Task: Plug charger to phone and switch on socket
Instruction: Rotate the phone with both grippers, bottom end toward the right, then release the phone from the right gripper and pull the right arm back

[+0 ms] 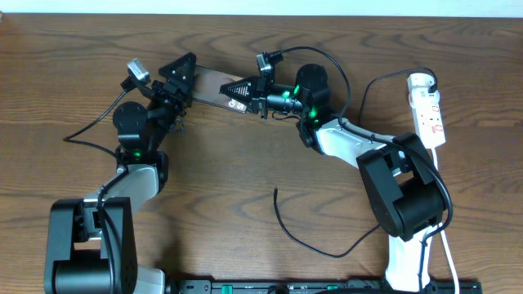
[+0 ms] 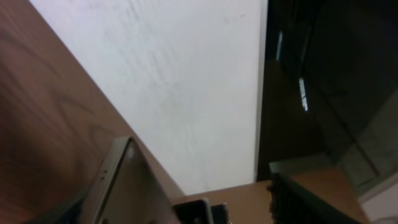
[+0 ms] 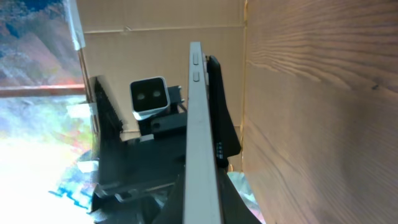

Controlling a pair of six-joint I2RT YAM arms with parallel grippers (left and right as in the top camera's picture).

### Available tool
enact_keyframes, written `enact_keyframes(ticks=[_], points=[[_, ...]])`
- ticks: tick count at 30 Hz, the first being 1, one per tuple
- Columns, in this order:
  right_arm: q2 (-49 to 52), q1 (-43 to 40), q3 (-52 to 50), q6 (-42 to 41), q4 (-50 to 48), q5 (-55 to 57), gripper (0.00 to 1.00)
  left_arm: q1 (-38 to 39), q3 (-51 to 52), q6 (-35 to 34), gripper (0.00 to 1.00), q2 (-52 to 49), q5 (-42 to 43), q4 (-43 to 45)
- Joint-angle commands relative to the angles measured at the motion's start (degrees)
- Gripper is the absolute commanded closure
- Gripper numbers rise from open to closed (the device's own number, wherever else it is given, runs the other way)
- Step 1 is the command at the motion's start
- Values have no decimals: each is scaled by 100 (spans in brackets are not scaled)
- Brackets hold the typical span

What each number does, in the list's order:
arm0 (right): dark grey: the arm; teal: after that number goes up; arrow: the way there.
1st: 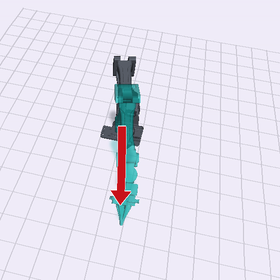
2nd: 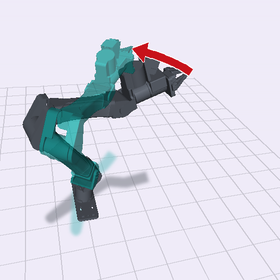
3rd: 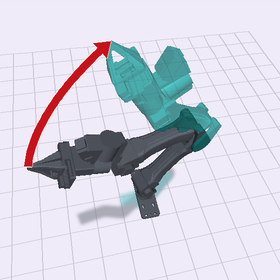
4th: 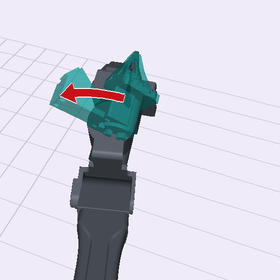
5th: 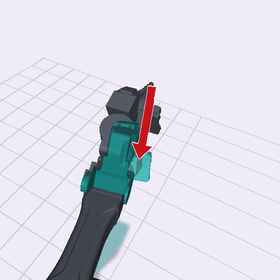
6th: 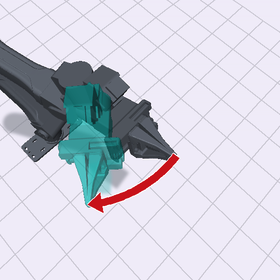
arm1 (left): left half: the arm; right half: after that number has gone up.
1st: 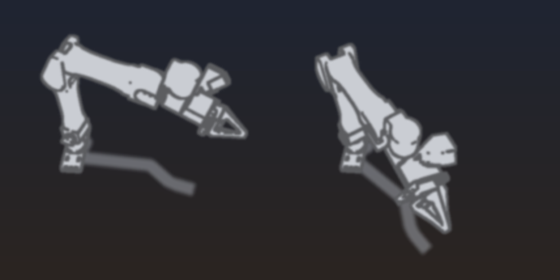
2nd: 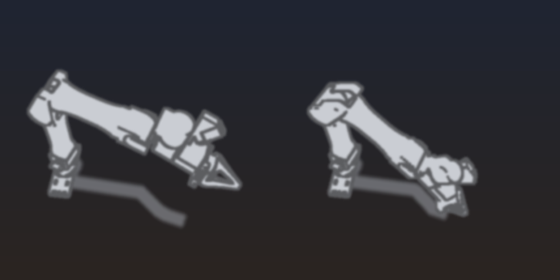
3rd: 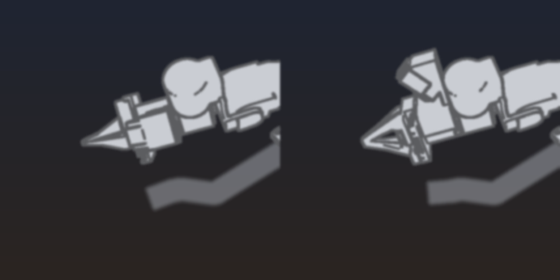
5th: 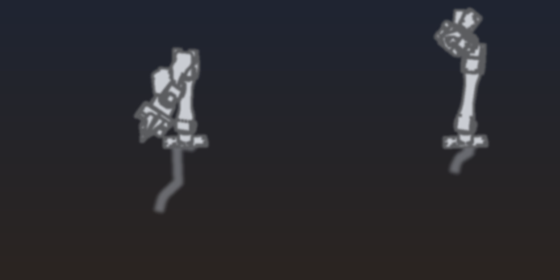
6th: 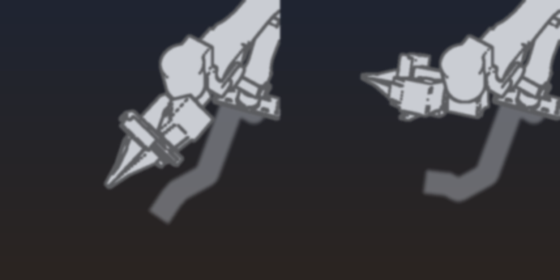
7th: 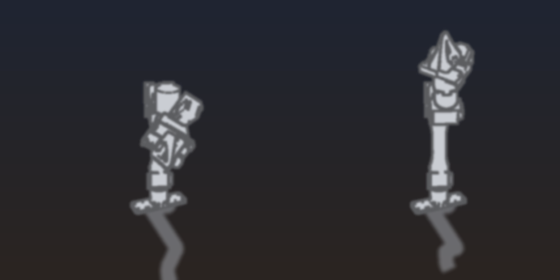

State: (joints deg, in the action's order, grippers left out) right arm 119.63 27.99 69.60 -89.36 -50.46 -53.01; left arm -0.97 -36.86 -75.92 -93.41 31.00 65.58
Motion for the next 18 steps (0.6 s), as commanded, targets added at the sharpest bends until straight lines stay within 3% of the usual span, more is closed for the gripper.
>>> enact_keyframes(ticks=[1,4,9,12,16,18], points=[[-4,24,79,136,39,-70,99,2,11,15,37,17,201,98],[-4,24,79,144,57,-109,99,2,11,15,50,17,203,98],[-4,24,79,160,55,-116,99,2,11,15,61,17,201,98],[-4,42,79,164,57,-118,99,2,11,13,76,17,208,98],[-4,90,79,177,57,-114,99,2,11,17,90,17,289,101],[-4,101,79,177,57,-114,99,2,11,15,93,17,310,98]])
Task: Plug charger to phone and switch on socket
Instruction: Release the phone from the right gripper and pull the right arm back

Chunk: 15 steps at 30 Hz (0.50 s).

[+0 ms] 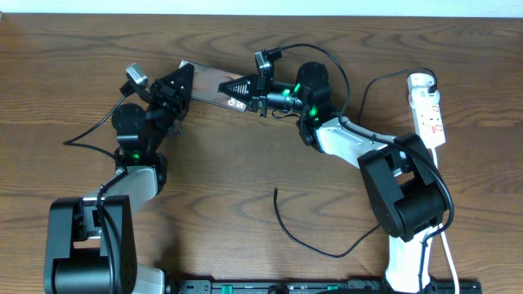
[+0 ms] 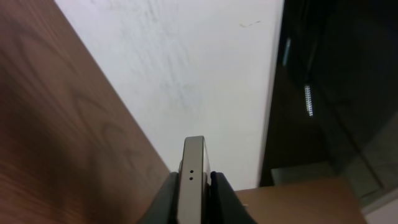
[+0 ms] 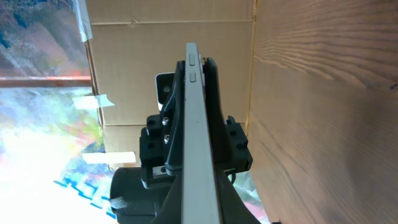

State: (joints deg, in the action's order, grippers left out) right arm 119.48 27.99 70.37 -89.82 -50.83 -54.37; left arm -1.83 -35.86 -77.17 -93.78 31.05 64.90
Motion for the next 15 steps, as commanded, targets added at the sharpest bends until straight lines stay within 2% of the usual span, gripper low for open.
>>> enact_keyframes(ticks=[1,11,13,15], points=[[11,98,2,225,94,22,99,87,-90,140,92,55,308,166],[11,98,2,269,94,20,99,87,-90,140,92,55,308,168],[11,98,2,273,90,17,79,87,-90,140,93,55,308,166],[11,81,2,345,87,-37,52,87,-90,142,93,55,306,166]])
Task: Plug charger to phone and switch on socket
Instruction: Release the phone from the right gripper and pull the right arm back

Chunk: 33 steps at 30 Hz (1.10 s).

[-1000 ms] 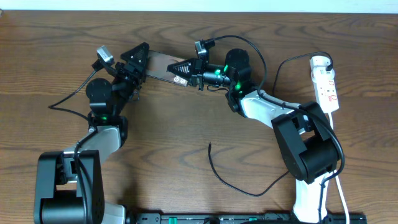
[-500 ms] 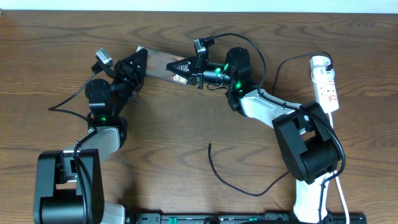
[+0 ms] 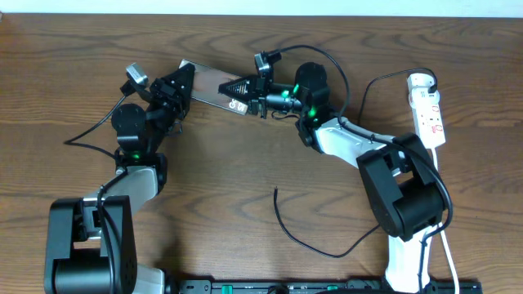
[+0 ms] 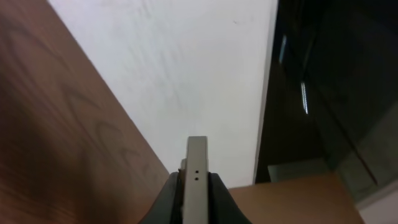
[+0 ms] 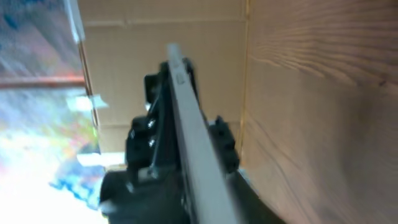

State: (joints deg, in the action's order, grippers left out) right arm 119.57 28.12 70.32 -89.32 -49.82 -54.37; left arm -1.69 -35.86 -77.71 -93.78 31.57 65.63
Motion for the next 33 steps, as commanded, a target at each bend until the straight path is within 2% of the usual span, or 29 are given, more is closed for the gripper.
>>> enact_keyframes(ticks=[1,2,3,12,17,24,33], points=[[2,55,7,339,-15,-70,28,74,-90,197,93,55,254,94],[2,35,7,365,-15,-107,3,72,-90,201,93,55,254,94],[2,-2,7,374,-39,-157,1,57,-90,201,93,55,256,94],[2,-297,7,673,-138,-472,1,-455,-90,203,93,55,614,76],[2,-459,7,1128,-37,-634,1,-1084,-90,199,93,55,1410,-111],[2,-619,7,2157,931,-769,1,-1836,-90,195,93,55,2446,-254],[2,-1010,76,2894,1676,-1099,1,-2100,-94,199,93,55,3268,-254]])
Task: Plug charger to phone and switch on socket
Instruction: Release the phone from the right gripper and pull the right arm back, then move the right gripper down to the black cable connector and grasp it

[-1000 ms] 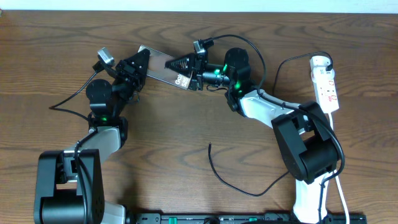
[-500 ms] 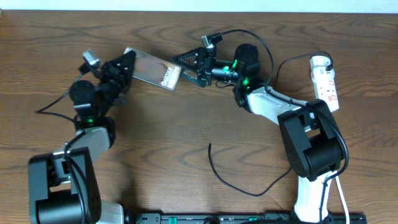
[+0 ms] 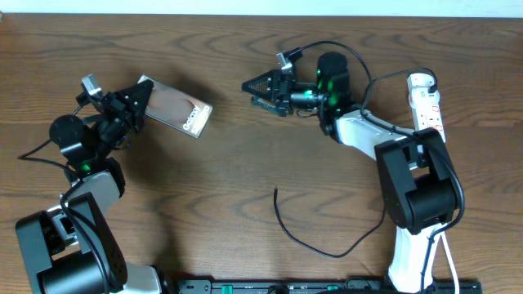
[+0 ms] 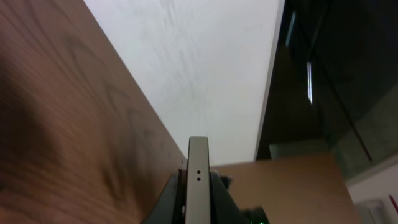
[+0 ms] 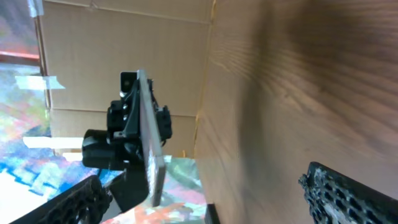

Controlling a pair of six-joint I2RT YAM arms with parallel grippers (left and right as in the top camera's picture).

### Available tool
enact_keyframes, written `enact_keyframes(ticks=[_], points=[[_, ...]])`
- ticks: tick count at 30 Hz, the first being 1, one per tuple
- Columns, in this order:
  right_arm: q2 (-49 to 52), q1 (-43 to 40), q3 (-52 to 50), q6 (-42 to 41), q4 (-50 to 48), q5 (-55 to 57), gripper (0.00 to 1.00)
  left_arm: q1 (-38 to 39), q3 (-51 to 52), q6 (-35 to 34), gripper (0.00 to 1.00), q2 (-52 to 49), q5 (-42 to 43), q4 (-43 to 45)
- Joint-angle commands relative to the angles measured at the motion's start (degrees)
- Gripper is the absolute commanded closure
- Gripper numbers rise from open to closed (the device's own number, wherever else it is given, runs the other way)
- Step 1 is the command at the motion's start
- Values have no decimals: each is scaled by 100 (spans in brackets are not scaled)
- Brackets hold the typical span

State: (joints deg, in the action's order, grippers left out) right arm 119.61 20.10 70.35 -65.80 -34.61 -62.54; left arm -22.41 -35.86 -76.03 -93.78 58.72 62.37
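Note:
The phone (image 3: 173, 109) is held edge-on above the table at the far left, my left gripper (image 3: 135, 102) shut on its left end. In the left wrist view its silver edge (image 4: 198, 183) sits between the dark fingers (image 4: 171, 202). My right gripper (image 3: 252, 91) hangs open and empty at the top centre, apart from the phone. The right wrist view shows the phone (image 5: 149, 149) at a distance, beyond the right gripper (image 5: 211, 199). The black charger cable (image 3: 306, 243) lies loose, with its free end (image 3: 275, 193) at the table's middle. The white socket strip (image 3: 428, 104) lies at the far right.
A white lead (image 3: 448, 253) runs from the strip down the right edge. Black arm cables (image 3: 49, 159) trail on the left. The brown wooden table (image 3: 221, 171) lies between the arms.
My right gripper has let go of the phone, opened and moved right. My left gripper has carried the phone well to the left, still shut on it.
At first my right gripper held the phone at the top centre, with the left gripper beside its other end. Then both were shut on it. Now only my left gripper holds it, further left, and the right one is open and apart.

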Motion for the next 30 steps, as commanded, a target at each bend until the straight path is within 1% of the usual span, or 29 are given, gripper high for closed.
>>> enact_keyframes(ticks=[1,5,10,12,14,17,19,21,24,27,30], points=[[-2,-254,98,636,275,-323,1,-28,-94,35,93,55,579,74],[-2,-474,278,1106,1025,-404,1,-28,-96,251,93,55,734,74],[-2,-741,710,1875,2588,-85,1,-63,-103,286,93,55,905,79],[-2,-828,1014,2354,3543,280,1,-107,-107,286,93,55,1019,96],[-2,-894,1425,2924,4710,793,1,-177,-114,282,93,55,1117,96],[-2,-918,2258,3731,6625,1965,1,-310,-114,271,93,55,1161,96],[-2,-870,2833,4037,7683,2830,1,-404,-111,273,93,55,1167,96],[-2,-780,3320,4127,8500,3681,1,-494,-114,289,93,55,1185,96],[-2,-538,3816,4124,9392,4623,1,-625,-114,299,93,55,1283,94],[-2,-184,3873,4085,9731,4964,1,-734,-111,356,93,55,1432,94],[20,275,3751,3856,9914,5342,1,-850,-114,356,93,55,1541,94]])
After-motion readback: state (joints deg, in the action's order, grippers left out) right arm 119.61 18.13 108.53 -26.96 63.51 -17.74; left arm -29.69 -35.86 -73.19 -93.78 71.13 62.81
